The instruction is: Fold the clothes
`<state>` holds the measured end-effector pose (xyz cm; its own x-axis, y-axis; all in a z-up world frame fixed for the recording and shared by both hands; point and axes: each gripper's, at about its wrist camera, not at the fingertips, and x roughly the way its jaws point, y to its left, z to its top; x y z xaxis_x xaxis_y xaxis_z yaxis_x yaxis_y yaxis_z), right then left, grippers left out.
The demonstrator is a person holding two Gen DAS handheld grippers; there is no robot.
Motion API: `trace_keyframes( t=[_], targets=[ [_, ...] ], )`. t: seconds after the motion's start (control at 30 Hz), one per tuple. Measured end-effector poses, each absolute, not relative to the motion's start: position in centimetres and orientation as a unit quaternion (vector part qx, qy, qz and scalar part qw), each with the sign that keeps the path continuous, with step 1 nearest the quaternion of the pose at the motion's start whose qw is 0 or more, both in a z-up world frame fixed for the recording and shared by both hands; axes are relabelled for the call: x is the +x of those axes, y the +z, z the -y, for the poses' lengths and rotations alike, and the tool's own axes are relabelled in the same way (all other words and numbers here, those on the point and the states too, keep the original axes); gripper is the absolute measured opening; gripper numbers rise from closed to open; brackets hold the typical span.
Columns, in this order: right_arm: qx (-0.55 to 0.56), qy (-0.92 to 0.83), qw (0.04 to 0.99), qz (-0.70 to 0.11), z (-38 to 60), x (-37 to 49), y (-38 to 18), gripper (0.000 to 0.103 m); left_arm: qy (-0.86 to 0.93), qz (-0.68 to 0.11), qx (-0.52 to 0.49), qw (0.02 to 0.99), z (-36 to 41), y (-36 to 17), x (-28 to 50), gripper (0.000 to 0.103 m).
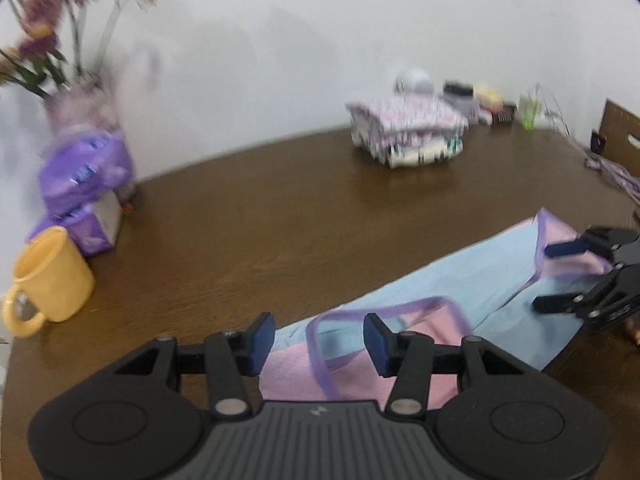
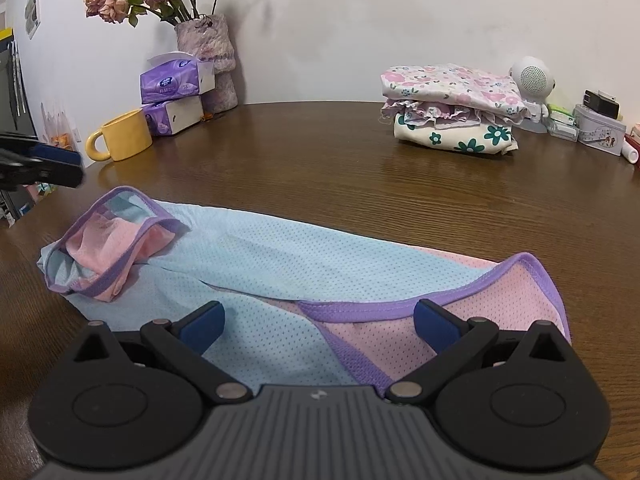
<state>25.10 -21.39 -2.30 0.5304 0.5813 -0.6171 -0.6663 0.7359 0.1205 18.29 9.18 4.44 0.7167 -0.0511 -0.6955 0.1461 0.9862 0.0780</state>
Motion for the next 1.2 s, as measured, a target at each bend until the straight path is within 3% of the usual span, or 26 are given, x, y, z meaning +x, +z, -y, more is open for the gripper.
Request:
trace_keyframes(
  t=[0.13,0.17,0.2,0.23,0.43,0.5,0.57,0.63,0.7,0.8,0.97,1.2],
  targets=[
    [-0.078,0.353,0.873,-0.326,21.0,24.9,-2.4,0.102,-0.084,-0.397,0.103,0.908,-9.1,2.5,21.2,0.044],
    [-0.084,0.351,0.874,-0.326,20.9,24.9,-2.4,0.102,-0.084,-0.4,0.116,0.905,-9.0,2.0,21.9,0.036],
    [-0.089,0.349,0.874,-0.325,20.7,24.8,-2.4,0.102,-0.085,-0.401,0.124,0.904,-9.0,1.6,22.3,0.014],
    [-0.095,0.348,0.874,-0.325,20.6,24.7,-2.4,0.102,-0.088,-0.403,0.127,0.902,-9.0,1.2,22.7,0.003],
    [-0.097,0.347,0.874,-0.325,20.6,24.6,-2.4,0.102,-0.086,-0.392,0.084,0.912,-9.3,0.6,23.4,0.003],
    [-0.098,0.347,0.874,-0.325,20.6,24.6,-2.4,0.102,-0.081,-0.392,0.06,0.914,-9.4,0.5,23.4,0.006],
    [-0.097,0.348,0.874,-0.325,20.7,24.6,-2.4,0.102,-0.078,-0.392,0.038,0.916,-9.8,0.8,23.0,0.017],
    [-0.096,0.348,0.874,-0.325,20.7,24.6,-2.4,0.102,-0.086,-0.372,0.014,0.924,-10.6,1.8,21.3,0.041],
    [-0.095,0.349,0.874,-0.325,20.7,24.7,-2.4,0.102,-0.086,-0.346,-0.007,0.934,-11.6,3.1,19.1,0.052],
    [-0.095,0.349,0.874,-0.325,20.7,24.7,-2.4,0.102,-0.077,-0.317,-0.02,0.945,-13.0,4.3,14.9,0.055],
    [-0.088,0.346,0.877,-0.321,20.8,24.7,-2.2,0.103,-0.065,-0.333,-0.038,0.94,-13.8,3.0,9.0,0.056],
    [-0.027,0.383,0.875,-0.294,18.7,23.1,1.0,0.102,-0.055,-0.331,-0.041,0.941,-13.6,1.4,6.4,0.055]
  ],
)
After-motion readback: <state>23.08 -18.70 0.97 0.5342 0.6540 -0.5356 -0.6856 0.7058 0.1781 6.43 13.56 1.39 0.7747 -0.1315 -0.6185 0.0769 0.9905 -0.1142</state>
